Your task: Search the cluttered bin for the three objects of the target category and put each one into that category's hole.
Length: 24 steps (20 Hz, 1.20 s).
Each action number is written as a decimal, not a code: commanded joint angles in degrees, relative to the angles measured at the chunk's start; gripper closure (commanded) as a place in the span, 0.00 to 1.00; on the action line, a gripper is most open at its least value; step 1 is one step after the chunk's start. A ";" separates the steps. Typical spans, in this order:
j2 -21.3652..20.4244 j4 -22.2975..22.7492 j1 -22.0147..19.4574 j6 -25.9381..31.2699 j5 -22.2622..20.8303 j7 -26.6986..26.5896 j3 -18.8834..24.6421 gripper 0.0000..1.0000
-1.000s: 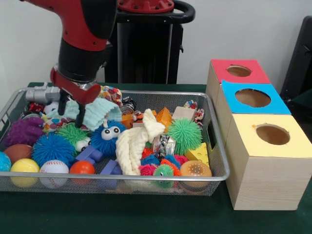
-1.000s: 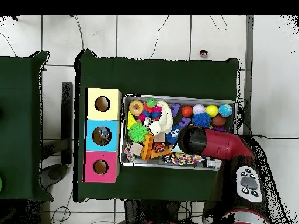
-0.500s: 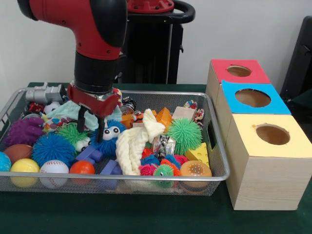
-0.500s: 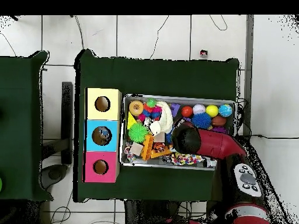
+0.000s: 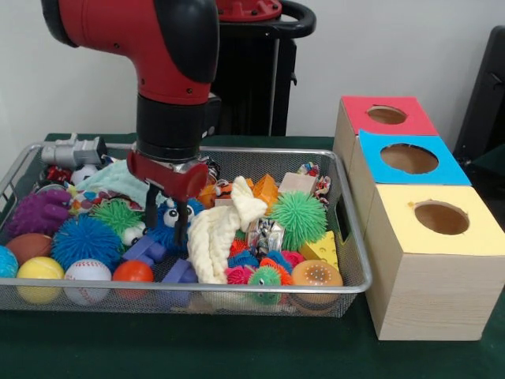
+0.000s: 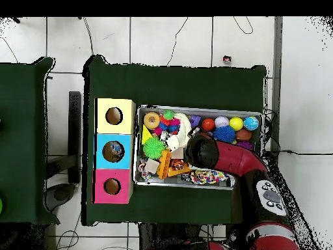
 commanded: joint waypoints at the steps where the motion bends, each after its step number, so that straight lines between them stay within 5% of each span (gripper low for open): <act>1: 1.39 -0.70 3.56 6.30 8.26 13.03 1.81 0.00; 8: 1.31 -0.17 7.48 7.77 16.09 15.57 -1.05 0.00; 16: 2.79 2.98 9.05 6.16 24.84 17.14 0.85 0.00; 20: 5.68 3.99 10.39 4.96 24.91 14.62 -1.48 0.00; 24: 7.58 3.54 12.27 10.66 24.27 12.10 -4.66 0.00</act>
